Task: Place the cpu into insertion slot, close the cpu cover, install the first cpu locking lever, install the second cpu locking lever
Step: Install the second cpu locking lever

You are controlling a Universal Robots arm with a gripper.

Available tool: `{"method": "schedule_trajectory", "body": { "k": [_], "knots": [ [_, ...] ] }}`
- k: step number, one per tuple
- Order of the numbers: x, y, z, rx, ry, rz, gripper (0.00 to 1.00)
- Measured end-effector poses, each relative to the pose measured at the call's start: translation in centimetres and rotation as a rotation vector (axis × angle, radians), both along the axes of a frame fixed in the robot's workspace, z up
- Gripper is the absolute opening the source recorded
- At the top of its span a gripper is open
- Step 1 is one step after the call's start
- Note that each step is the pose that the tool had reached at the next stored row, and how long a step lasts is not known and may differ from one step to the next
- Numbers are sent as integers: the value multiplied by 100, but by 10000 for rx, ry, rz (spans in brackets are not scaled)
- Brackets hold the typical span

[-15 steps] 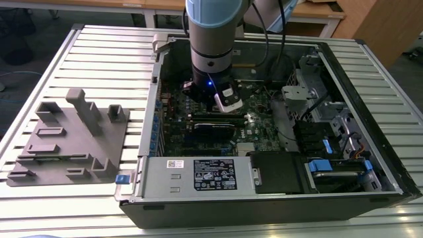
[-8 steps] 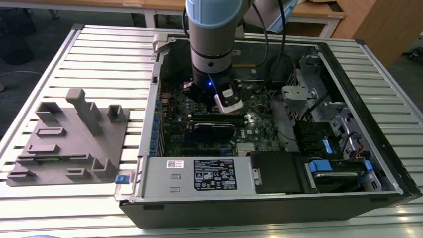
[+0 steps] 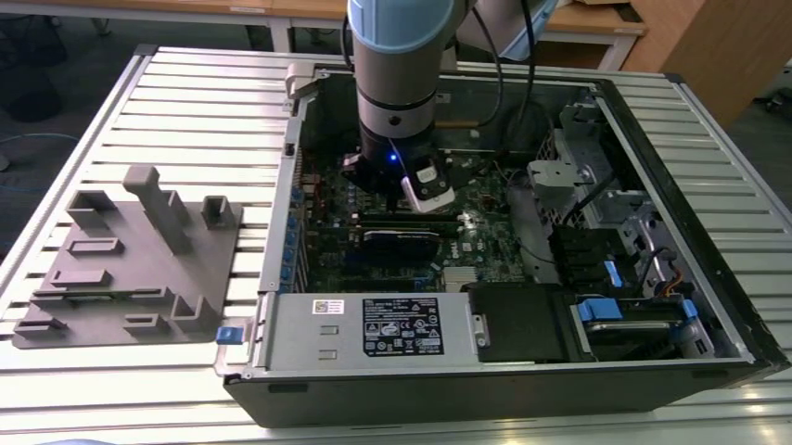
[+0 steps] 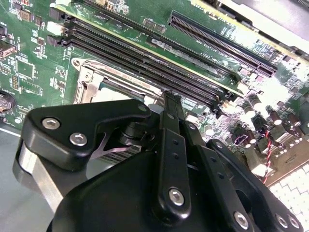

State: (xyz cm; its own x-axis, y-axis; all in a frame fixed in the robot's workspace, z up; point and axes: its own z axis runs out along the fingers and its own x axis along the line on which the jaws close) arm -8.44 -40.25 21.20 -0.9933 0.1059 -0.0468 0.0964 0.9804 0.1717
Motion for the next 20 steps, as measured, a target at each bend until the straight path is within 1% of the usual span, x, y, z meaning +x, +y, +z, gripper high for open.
{"method": "schedule_trajectory", "body": {
  "k": [1, 2, 3, 14, 17, 20],
  "knots": [
    [0, -3, 0, -20, 1, 1, 11],
    [-1, -3, -1, -57, 0, 1, 11],
    [-1, -3, -3, -63, 0, 0, 11],
    [-12, -6, -93, -63, 0, 1, 11],
    [-17, -6, -105, -45, 1, 1, 11],
    [-21, -7, -116, 22, 0, -1, 11]
  ]
}}
